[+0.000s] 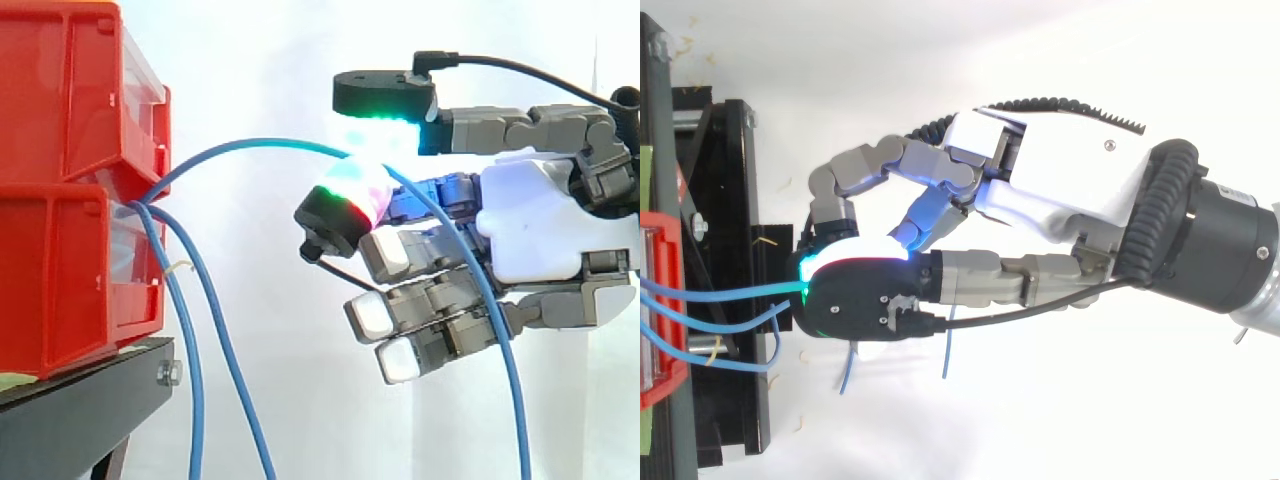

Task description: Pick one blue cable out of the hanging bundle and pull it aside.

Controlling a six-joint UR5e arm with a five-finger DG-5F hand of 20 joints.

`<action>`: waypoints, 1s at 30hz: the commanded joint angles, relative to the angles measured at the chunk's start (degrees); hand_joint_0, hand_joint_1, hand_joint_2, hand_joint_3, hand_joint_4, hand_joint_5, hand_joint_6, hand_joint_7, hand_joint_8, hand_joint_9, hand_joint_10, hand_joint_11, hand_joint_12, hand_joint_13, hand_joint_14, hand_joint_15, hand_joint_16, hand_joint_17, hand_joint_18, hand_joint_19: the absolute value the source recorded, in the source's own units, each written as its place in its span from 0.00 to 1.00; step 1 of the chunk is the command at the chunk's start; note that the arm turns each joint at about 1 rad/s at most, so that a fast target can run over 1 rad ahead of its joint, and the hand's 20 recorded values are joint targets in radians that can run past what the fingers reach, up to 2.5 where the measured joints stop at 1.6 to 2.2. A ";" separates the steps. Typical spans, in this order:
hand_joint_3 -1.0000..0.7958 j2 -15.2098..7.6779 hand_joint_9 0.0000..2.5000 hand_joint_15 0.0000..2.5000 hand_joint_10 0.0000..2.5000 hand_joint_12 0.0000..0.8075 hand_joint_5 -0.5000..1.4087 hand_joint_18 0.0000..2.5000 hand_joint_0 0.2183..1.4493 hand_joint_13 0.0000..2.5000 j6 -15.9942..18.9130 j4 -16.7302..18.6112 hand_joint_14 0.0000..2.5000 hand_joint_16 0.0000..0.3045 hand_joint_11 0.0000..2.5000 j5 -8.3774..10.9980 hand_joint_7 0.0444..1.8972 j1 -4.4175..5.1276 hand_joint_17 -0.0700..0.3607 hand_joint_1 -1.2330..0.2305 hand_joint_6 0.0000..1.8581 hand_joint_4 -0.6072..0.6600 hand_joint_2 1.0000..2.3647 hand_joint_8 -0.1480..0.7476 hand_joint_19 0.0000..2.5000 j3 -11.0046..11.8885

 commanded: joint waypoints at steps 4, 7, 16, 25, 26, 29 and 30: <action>0.59 0.00 0.39 0.27 0.01 0.57 0.24 0.31 0.22 0.37 0.00 -0.08 0.01 0.20 0.25 -0.01 0.76 0.00 0.47 0.34 0.46 0.27 0.55 0.49 0.22 -0.03; 0.59 0.00 0.39 0.27 0.01 0.57 0.24 0.31 0.22 0.37 -0.09 0.01 0.01 0.20 0.25 -0.01 0.76 0.00 0.47 0.34 0.46 0.27 0.55 0.49 0.22 -0.03; 0.59 0.00 0.40 0.27 0.01 0.57 0.24 0.31 0.22 0.37 0.00 0.01 0.01 0.20 0.25 -0.01 0.75 0.00 0.47 0.34 0.46 0.27 0.56 0.50 0.22 -0.03; 0.59 0.00 0.40 0.27 0.01 0.57 0.25 0.32 0.22 0.37 0.00 -0.08 0.01 0.20 0.26 -0.01 0.75 0.00 0.48 0.34 0.46 0.27 0.55 0.50 0.22 -0.03; 0.59 0.00 0.40 0.27 0.01 0.57 0.25 0.32 0.22 0.37 -0.09 -0.08 0.01 0.20 0.25 -0.01 0.75 0.00 0.48 0.34 0.46 0.27 0.55 0.50 0.22 -0.03; 0.59 0.00 0.40 0.27 0.01 0.58 0.25 0.32 0.22 0.37 -0.09 0.01 0.01 0.20 0.26 -0.01 0.76 0.00 0.48 0.34 0.46 0.27 0.54 0.49 0.22 -0.03; 0.59 0.00 0.40 0.27 0.01 0.58 0.25 0.32 0.22 0.37 -0.09 -0.08 0.01 0.20 0.25 -0.01 0.76 0.00 0.48 0.34 0.46 0.27 0.54 0.50 0.22 -0.11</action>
